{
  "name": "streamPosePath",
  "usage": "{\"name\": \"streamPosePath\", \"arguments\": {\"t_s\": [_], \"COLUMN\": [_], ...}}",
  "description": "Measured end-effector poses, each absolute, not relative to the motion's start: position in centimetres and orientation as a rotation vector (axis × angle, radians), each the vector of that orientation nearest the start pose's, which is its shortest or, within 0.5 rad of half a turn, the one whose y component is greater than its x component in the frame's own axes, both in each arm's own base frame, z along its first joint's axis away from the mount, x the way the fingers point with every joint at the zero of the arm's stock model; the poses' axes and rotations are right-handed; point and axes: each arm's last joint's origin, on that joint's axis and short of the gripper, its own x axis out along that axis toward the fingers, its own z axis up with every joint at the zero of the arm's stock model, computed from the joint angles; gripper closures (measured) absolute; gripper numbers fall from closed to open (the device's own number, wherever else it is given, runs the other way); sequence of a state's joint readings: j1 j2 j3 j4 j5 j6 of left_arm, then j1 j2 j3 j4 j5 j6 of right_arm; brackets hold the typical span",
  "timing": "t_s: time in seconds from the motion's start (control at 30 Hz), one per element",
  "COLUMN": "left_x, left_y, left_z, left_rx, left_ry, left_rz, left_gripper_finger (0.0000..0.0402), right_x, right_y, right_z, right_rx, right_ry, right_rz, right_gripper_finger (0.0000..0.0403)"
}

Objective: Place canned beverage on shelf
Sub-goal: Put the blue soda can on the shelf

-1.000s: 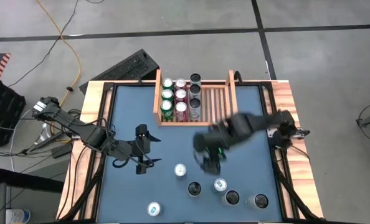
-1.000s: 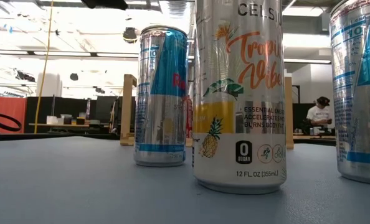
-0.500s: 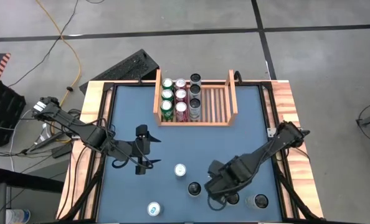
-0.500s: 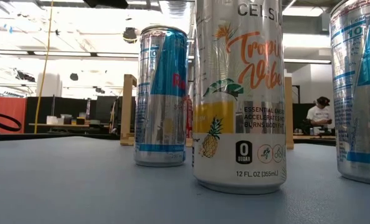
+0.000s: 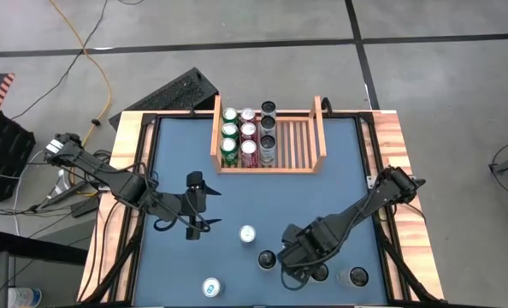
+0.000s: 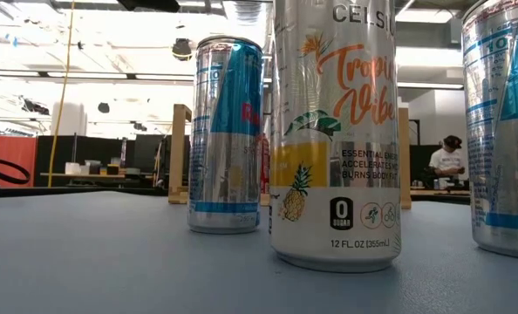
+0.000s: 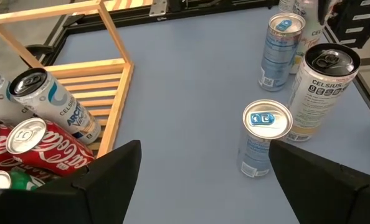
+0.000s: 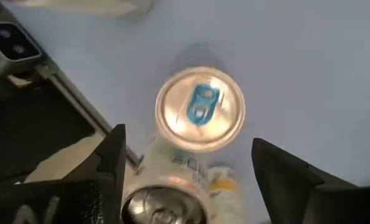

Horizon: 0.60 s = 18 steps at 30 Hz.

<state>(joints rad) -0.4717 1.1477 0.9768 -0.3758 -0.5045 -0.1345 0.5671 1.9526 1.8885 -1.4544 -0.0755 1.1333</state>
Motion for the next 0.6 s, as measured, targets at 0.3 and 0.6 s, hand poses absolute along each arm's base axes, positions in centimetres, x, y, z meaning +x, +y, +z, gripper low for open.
{"name": "streamPosePath", "arguments": {"t_s": [0.3,0.6], "left_x": [22.26,22.26], "left_y": [-9.78,-9.78], "left_z": [31.32,31.32], "left_rx": [0.125,0.124], "left_ry": [0.479,0.479], "left_rz": [0.064,0.064], "left_gripper_finger": [0.0060,0.0060], "right_x": [31.45,30.87], "right_y": [19.74,20.35], "right_z": [29.41,29.43], "right_rx": [0.401,0.093], "right_ry": [1.527,1.525], "right_rz": [-0.323,-0.105], "right_gripper_finger": [0.0152,0.0152]}}
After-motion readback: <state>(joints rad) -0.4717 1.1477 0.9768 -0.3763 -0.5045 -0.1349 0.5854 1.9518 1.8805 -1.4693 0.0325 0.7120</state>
